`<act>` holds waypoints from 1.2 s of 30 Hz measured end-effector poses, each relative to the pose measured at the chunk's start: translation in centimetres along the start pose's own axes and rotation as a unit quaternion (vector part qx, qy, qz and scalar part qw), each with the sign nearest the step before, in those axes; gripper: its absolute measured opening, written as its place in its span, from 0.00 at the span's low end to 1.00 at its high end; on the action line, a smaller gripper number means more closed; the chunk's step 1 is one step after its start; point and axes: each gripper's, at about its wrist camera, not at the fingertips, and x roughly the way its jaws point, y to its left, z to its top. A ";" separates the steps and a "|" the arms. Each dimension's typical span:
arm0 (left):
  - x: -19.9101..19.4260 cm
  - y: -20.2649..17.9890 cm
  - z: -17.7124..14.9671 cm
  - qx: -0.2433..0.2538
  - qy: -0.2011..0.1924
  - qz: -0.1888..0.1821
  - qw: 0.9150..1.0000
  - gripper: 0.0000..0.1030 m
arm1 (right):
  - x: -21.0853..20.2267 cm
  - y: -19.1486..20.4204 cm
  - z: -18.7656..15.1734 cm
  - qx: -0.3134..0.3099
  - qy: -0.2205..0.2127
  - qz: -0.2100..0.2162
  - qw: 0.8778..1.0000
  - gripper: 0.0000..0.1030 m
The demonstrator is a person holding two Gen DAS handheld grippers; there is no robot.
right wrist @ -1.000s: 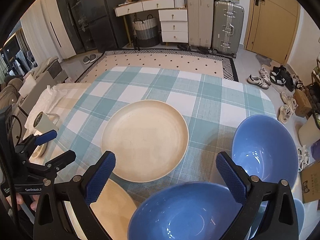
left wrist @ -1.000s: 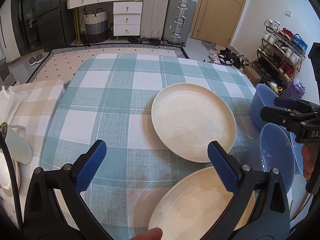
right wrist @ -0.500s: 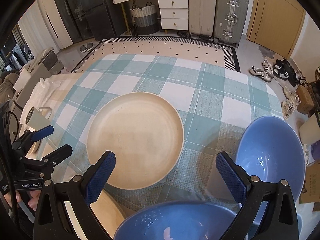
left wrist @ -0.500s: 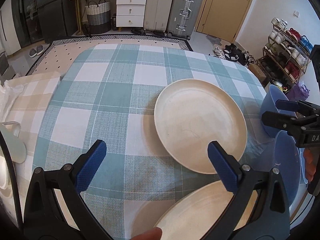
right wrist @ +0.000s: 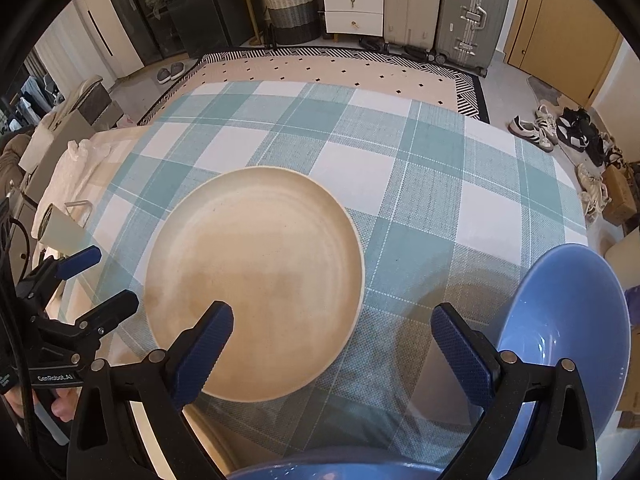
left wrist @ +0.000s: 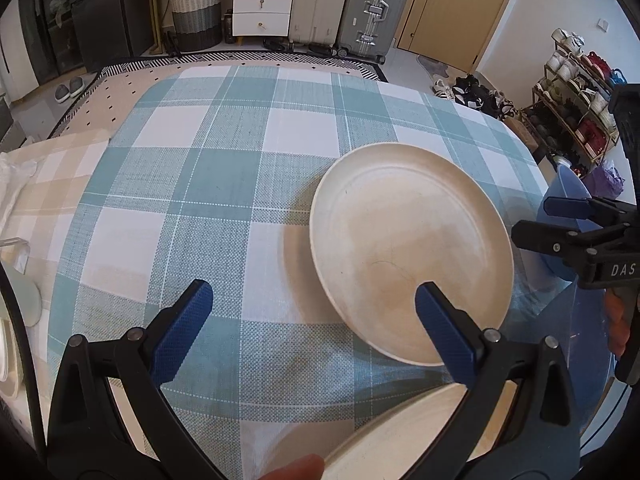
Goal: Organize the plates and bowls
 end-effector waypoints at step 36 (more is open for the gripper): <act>3.9 -0.3 0.3 0.011 0.027 -0.021 0.999 0.81 | 3.0 -0.2 1.4 -0.044 0.022 -0.016 0.999 0.70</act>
